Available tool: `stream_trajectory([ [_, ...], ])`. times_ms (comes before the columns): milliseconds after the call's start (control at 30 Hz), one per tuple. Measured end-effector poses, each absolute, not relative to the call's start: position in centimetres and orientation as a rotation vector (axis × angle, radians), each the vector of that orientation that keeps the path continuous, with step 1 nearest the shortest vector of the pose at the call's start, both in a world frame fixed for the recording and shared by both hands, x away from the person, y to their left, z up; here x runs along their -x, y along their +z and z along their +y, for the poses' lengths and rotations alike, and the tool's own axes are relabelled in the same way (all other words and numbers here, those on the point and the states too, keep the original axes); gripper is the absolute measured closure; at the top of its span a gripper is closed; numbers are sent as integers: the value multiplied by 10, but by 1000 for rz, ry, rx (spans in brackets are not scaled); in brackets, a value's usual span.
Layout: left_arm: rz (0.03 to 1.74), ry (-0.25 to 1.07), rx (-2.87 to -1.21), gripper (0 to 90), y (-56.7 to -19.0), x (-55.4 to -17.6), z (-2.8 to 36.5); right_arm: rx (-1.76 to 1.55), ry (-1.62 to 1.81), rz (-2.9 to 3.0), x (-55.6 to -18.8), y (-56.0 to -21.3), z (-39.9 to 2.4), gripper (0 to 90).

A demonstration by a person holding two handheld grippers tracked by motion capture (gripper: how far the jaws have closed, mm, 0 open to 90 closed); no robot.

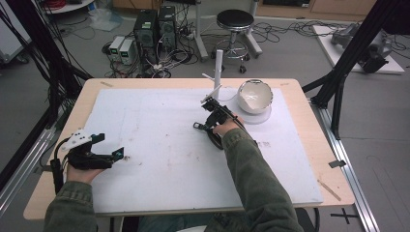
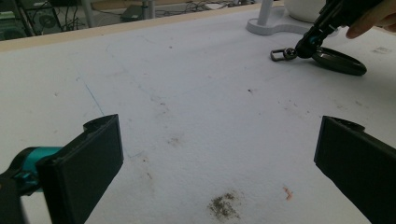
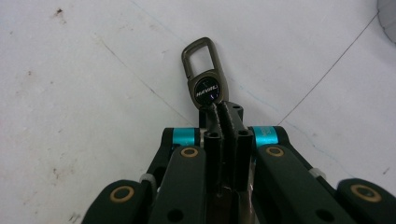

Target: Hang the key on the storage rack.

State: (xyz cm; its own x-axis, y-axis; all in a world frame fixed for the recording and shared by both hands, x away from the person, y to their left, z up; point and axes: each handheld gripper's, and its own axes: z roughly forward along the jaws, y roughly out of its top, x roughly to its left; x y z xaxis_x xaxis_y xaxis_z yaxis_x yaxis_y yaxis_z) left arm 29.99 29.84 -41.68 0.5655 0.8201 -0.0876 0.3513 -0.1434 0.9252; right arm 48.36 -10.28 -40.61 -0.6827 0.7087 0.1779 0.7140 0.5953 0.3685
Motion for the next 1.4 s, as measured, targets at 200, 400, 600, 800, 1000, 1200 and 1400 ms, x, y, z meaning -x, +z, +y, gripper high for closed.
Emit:
stream_trajectory([
  [200, 977, 549, -1733, 17, -417, -300, 299, 1236, -684, -2802, -479, -396, -108, 875],
  [400, 977, 547, -1727, 17, -417, -301, 299, 1235, -739, -2800, -475, -383, -117, 874],
  [600, 974, 545, -1728, 17, -417, -301, 298, 1254, -797, -2797, -471, -371, -124, 873],
  [800, 974, 545, -1728, 17, -417, -301, 298, 1254, -843, -2789, -468, -361, -128, 873],
  [1000, 974, 546, -1723, 17, -417, -301, 299, 1252, -884, -2815, -467, -341, -128, 872],
  [1200, 974, 544, -1721, 17, -417, -302, 299, 1250, -917, -2819, -466, -324, -132, 872],
  [1400, 974, 545, -1722, 17, -417, -301, 299, 1246, -950, -2805, -464, -312, -141, 871],
])
